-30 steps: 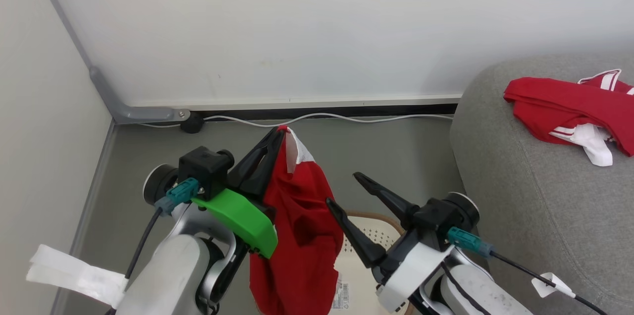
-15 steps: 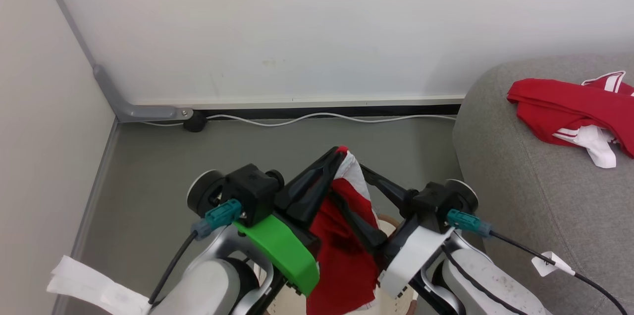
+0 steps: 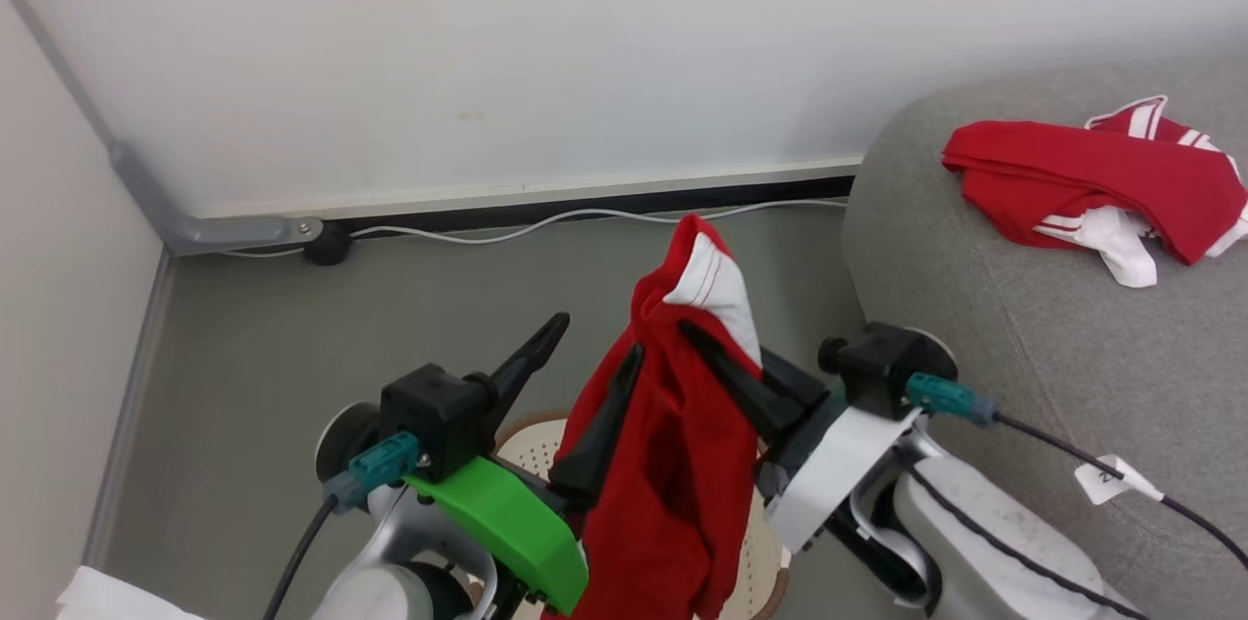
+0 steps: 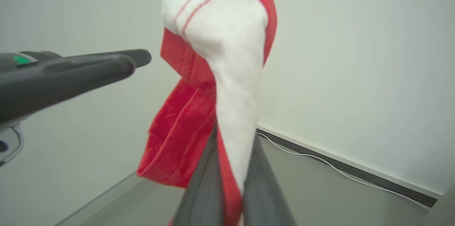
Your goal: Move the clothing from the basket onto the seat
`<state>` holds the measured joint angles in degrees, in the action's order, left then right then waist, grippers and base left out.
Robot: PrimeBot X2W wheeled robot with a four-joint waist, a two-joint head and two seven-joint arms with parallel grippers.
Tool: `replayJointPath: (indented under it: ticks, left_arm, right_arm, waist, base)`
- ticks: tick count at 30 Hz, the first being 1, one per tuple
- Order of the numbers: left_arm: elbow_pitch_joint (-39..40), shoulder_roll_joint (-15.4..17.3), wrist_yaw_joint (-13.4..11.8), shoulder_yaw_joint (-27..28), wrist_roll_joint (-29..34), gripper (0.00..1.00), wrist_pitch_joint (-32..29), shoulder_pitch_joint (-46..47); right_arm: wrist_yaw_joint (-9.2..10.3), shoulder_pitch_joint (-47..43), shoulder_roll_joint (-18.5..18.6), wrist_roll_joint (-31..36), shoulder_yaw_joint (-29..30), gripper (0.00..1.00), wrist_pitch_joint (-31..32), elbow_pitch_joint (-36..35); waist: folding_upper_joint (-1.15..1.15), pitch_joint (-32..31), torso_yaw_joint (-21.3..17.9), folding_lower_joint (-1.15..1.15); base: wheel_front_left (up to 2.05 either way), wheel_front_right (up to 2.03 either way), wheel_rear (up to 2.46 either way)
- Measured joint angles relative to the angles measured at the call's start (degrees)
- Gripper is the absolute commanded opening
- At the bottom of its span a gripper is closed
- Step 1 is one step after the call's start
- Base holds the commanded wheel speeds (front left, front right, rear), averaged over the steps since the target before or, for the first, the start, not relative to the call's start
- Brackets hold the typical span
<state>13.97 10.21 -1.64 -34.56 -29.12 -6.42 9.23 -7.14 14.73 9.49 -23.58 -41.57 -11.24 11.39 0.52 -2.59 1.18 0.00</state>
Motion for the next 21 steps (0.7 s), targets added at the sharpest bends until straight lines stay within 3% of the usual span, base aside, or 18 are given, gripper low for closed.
replayJointPath:
  ticks: [6,12,21]
  left_arm:
    - [-0.24,0.37,-0.15,-0.81,-0.96,1.00,1.00,-2.93]
    - [-0.51,1.01,1.09,-1.87,-0.86,1.00,3.20,-4.00]
    - [-0.11,3.69,1.64,-0.81,2.38,1.00,5.05,-3.95]
  right_arm:
    - [0.10,1.26,3.33,-0.02,4.78,0.00,0.01,-1.89]
    - [1.57,1.28,5.90,-0.02,8.43,0.00,-0.08,-4.56]
    - [2.63,2.86,6.84,-0.21,11.40,0.00,-0.83,-7.43]
  waist:
    - [0.00,1.11,-3.92,0.00]
    - [0.00,3.07,-8.19,0.00]
    - [0.00,8.54,-15.15,0.00]
  base:
    - [0.00,0.00,0.00]
    - [0.00,0.00,0.00]
    - [0.00,0.00,0.00]
